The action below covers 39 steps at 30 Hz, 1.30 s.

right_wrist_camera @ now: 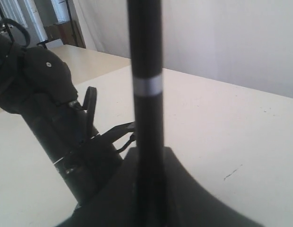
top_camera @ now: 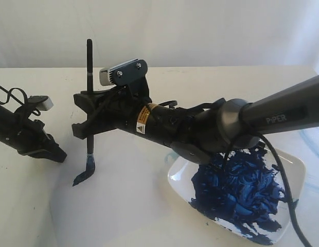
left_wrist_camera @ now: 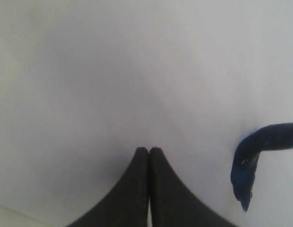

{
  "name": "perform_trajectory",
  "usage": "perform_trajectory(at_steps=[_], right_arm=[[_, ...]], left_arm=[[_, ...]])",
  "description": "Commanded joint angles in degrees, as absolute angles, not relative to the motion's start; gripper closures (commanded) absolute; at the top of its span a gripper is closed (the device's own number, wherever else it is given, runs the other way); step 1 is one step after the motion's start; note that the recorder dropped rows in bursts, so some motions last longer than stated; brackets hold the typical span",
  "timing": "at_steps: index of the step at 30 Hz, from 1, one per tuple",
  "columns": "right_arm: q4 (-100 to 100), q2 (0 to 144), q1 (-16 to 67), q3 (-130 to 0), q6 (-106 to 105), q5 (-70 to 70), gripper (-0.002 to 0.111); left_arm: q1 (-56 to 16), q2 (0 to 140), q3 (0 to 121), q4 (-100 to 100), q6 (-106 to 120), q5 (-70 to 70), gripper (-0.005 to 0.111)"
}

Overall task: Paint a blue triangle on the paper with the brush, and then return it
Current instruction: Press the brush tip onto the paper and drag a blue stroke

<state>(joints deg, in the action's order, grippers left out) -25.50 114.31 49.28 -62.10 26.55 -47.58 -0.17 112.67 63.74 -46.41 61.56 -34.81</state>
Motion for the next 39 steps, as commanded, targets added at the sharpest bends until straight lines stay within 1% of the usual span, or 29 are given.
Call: perform_trajectory(at_steps=[1, 17, 29, 39], right_arm=[[-25.22, 113.22, 47.58, -62.22, 25.72, -46.01, 0.108], [-25.22, 111.85, 44.21, -62.22, 25.52, -40.28, 0.108], [-25.32, 110.83, 43.82, -62.22, 23.28, -40.39, 0.108], [-26.31, 105.85, 44.06, -62.22, 24.58, -41.68, 0.108]], left_arm=[[-0.29, 112.79, 63.42, -46.11, 61.41, -36.15, 0.107], [-0.29, 112.79, 63.42, -46.11, 61.41, -36.15, 0.107], [-0.29, 112.79, 63.42, -46.11, 61.41, -36.15, 0.107], [-0.29, 112.79, 63.42, -46.11, 61.41, -36.26, 0.107]])
